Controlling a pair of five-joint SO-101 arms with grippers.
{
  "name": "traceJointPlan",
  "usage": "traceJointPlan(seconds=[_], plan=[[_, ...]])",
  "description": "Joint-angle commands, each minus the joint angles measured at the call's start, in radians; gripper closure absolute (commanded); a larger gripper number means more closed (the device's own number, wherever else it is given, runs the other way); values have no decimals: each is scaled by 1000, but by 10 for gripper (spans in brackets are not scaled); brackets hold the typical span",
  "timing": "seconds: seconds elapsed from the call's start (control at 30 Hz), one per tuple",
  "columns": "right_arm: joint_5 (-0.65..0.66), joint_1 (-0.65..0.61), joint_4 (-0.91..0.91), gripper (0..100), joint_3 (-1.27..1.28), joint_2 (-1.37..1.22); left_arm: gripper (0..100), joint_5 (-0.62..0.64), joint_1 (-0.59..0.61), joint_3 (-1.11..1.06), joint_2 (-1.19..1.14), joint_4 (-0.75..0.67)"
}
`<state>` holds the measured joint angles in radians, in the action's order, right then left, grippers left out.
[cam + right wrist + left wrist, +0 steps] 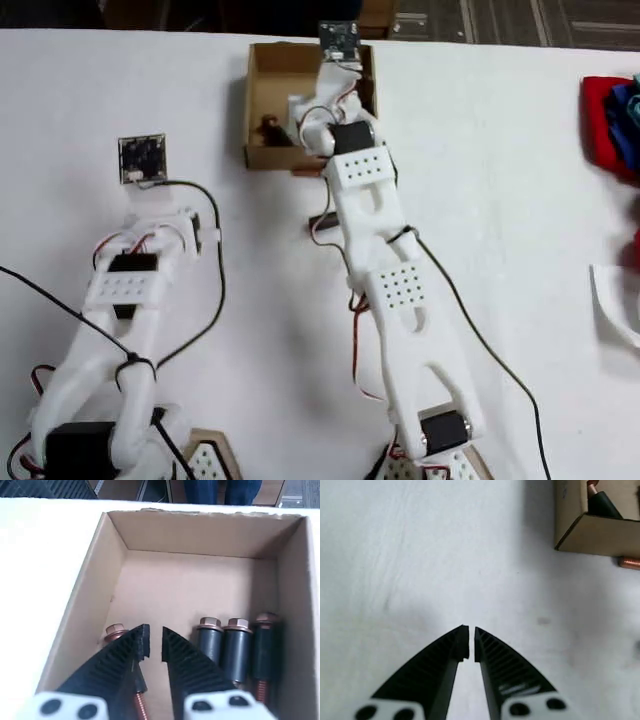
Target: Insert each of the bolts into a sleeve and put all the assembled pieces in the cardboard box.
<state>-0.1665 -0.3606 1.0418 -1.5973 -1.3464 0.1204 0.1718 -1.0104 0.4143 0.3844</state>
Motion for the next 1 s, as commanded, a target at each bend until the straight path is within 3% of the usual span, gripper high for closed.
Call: traceJointPlan(seconds=[0.0, 0.33, 0.73, 0.97], plan=[[2, -24, 2, 979, -29, 19, 954, -8, -5, 2, 3, -11], [2, -21, 47, 977, -26, 35, 954, -8, -5, 2, 3, -11], [8, 5, 716, 923, -66, 323, 954, -8, -5, 2, 3, -11], [11, -10, 730, 926, 41, 363, 954, -8, -5, 2, 3, -11]])
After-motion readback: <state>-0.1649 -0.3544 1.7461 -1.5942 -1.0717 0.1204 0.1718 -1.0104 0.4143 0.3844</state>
